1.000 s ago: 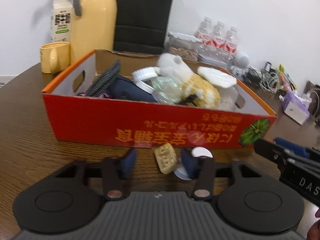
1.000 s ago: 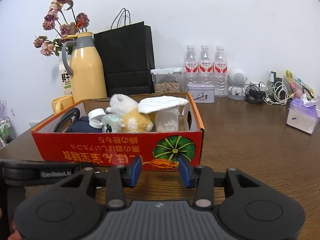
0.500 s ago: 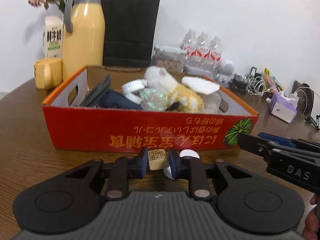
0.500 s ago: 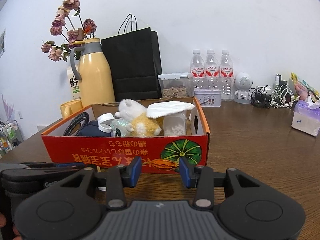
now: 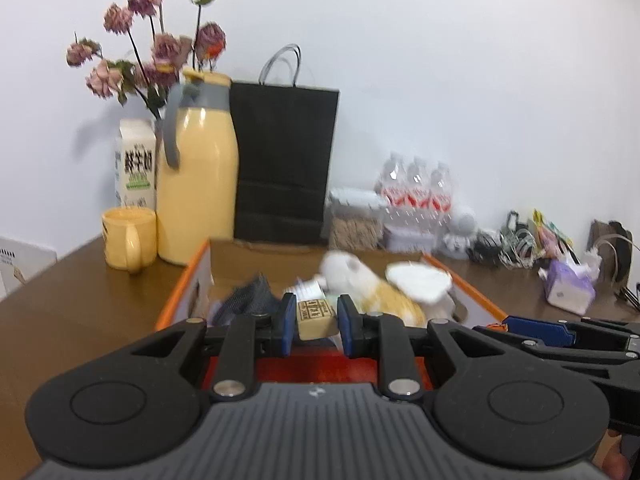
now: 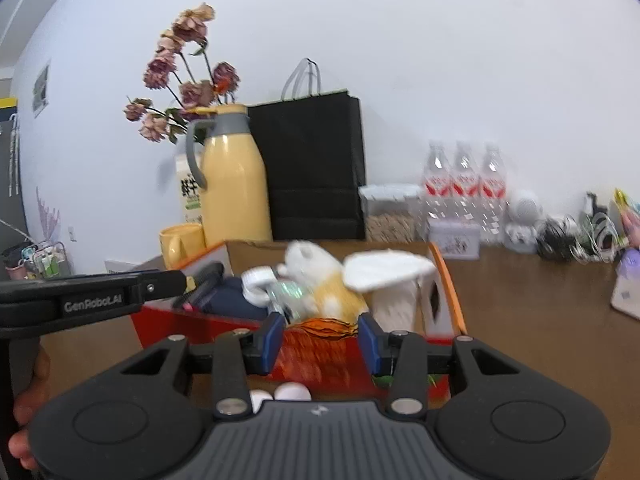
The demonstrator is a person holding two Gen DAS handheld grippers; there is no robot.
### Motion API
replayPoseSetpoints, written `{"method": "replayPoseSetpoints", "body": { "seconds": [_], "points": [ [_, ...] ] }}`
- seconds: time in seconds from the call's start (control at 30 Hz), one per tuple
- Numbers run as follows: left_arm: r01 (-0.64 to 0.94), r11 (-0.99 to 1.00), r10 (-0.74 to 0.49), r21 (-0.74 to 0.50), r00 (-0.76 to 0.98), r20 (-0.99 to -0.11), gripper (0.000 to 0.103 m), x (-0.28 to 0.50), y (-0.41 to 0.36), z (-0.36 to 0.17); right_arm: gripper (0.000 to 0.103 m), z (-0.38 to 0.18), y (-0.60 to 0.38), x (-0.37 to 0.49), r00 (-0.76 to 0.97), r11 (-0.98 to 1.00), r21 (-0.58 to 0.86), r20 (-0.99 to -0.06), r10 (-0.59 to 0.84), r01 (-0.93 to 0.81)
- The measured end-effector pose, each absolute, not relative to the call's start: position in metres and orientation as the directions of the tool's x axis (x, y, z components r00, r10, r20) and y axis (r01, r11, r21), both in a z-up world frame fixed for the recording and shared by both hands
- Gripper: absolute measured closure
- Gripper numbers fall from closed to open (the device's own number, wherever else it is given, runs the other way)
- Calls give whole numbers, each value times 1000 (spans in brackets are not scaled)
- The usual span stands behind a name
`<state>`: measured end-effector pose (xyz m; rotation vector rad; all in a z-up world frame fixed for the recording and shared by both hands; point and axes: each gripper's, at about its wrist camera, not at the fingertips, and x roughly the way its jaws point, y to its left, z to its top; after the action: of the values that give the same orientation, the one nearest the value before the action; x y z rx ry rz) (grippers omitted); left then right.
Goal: Organize objects
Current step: 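Carry the beige block and orange item into the box and open both tools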
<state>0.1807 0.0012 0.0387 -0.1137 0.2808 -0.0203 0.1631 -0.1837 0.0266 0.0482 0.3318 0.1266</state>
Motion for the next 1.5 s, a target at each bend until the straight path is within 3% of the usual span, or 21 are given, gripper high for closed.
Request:
{"method": "replayPoseSetpoints", "body": {
  "seconds": [0.3,0.8,0.9,0.97,1.0,1.03,1.07,1.13,1.5],
  "points": [
    [-33,993,2,-109,962,-273,80,228,15,47,63,47,-149,225,938,991,29,-318,135,-133],
    [-60,991,19,-120,949,-316,79,265,29,33,63,14,-148,279,914,993,38,-388,116,-110],
    [-72,993,41,-93,956,-292,57,259,26,33,51,13,-149,276,915,994,35,-388,111,-106],
    [-83,993,59,-78,961,-272,31,254,24,34,38,14,-150,273,921,995,25,-377,95,-93],
    [-89,993,67,-75,964,-258,24,251,24,34,28,15,-150,271,924,996,22,-372,88,-86],
    [-94,993,73,-75,966,-246,11,249,25,35,17,15,-151,269,927,997,22,-366,81,-79],
    [-103,992,82,-79,968,-236,0,246,25,36,12,15,-152,267,930,997,21,-360,75,-72],
    [-120,989,99,-88,971,-218,0,242,28,37,0,16,-155,266,933,998,22,-353,66,-62],
    [-123,988,100,-92,970,-222,0,233,31,38,0,19,-165,252,933,999,29,-357,45,-37]
  ]
}}
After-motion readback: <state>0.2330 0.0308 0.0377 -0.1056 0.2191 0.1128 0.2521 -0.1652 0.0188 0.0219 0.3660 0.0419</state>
